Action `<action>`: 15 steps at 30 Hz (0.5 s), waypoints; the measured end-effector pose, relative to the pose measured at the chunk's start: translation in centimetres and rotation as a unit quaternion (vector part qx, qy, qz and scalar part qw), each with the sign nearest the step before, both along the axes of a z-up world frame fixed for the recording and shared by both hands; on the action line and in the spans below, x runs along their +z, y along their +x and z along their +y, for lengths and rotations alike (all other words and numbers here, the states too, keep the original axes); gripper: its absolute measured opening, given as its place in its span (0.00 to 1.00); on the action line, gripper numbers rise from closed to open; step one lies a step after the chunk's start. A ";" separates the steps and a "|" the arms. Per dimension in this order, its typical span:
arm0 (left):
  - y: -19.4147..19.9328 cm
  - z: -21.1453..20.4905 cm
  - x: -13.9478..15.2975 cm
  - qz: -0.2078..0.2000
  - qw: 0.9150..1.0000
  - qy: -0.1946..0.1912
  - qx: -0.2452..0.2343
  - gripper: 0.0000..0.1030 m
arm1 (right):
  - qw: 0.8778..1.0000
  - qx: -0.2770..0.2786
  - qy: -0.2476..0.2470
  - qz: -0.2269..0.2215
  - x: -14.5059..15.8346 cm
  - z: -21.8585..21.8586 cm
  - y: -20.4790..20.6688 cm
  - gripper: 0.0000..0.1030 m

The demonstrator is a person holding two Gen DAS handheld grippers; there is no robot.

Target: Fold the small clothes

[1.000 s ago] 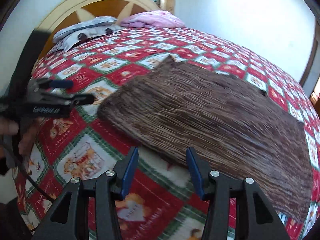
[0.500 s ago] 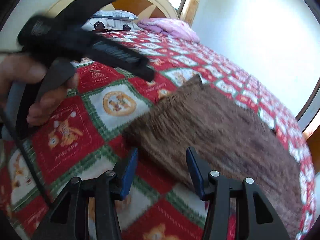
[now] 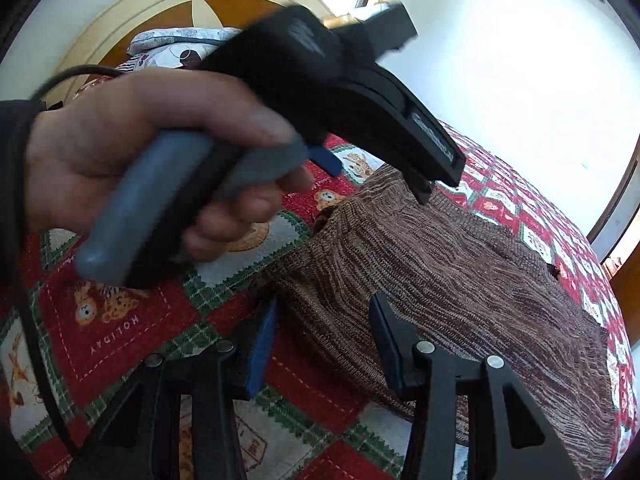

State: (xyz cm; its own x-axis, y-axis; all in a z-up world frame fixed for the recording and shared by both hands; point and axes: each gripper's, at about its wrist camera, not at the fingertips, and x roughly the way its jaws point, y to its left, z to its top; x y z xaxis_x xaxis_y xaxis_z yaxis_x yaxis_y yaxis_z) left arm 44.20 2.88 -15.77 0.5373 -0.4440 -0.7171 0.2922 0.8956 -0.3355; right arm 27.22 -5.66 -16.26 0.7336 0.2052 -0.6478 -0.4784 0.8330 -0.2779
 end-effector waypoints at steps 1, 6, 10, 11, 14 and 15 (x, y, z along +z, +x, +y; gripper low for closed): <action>0.3 -0.2 -0.2 0.005 1.000 -0.001 -0.001 0.86 | 1.000 0.000 0.004 0.002 -0.1 -0.1 0.0 0.46; 1.9 -0.8 -1.0 0.017 1.000 0.011 0.000 0.42 | 1.000 -0.001 0.015 0.003 -0.3 -0.6 0.2 0.46; 1.9 -0.1 -1.4 0.026 1.000 -0.014 0.005 0.12 | 1.000 0.002 0.020 -0.001 -0.3 -0.8 -0.2 0.39; 1.8 0.2 -1.4 0.026 0.999 -0.019 0.010 0.12 | 1.000 0.005 0.025 0.001 -0.2 -0.7 -1.1 0.35; 1.2 1.3 -1.4 0.024 0.998 -0.051 0.030 0.11 | 1.000 0.009 0.026 -0.002 -0.4 -0.7 -1.8 0.28; 1.1 1.8 -1.6 0.029 0.997 -0.065 0.035 0.11 | 1.000 0.011 0.024 -0.002 -0.5 -0.6 -1.8 0.25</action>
State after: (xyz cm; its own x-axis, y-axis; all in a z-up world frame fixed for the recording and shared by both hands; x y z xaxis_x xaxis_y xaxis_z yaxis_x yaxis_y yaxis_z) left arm 45.29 4.67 -17.35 0.5298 -0.4989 -0.6859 0.2085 0.8605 -0.4649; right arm 25.38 -6.30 -16.75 0.7311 0.2510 -0.6344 -0.4953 0.8348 -0.2404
